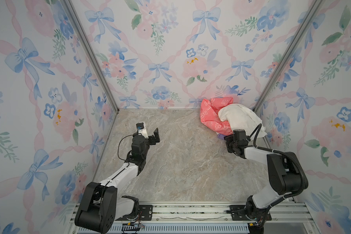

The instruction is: Pick out a specific cloth from the pile

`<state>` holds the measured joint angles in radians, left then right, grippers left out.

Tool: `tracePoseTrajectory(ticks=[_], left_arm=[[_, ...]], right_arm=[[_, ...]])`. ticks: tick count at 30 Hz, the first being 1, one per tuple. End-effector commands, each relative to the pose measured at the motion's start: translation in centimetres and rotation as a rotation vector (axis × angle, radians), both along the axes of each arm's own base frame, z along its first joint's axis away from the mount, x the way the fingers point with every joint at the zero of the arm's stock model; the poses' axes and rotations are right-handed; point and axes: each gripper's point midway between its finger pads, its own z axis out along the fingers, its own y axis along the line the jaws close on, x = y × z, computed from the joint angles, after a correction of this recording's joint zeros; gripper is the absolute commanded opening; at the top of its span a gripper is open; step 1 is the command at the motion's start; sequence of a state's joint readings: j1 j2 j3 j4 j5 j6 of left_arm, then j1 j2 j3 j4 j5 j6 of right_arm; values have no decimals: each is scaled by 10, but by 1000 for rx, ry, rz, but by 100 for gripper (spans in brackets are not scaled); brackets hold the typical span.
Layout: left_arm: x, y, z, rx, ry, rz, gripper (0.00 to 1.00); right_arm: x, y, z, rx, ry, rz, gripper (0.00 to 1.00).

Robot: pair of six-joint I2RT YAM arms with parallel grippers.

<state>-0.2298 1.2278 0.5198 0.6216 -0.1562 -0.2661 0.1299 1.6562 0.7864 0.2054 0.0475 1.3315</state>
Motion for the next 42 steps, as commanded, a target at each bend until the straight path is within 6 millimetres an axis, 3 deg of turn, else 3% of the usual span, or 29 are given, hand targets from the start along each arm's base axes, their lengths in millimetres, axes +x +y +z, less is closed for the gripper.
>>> tracePoseTrajectory(ticks=[1,9,21,27,32,36,42], left_arm=[[-2,0,-3,20,11,1,98],[1,0,-4,24,15,3,98],[-2,0,-9,24,27,-5,98],[-4,1,-6,27,19,2,98],[-5,2,-4,25,16,5,98],[-6,3,-1,22,8,8,98],[-8,8,6,17,-11,38,98]], right_arm=[[15,-4,2,11,-12,-27,61],[12,-18,-18,3,57,-104,51],[24,-27,-38,10,101,-132,49],[31,-25,-49,31,115,-126,33],[36,-21,-42,30,109,-108,15],[36,-18,-28,25,90,-97,11],[40,-11,9,14,35,-75,7]])
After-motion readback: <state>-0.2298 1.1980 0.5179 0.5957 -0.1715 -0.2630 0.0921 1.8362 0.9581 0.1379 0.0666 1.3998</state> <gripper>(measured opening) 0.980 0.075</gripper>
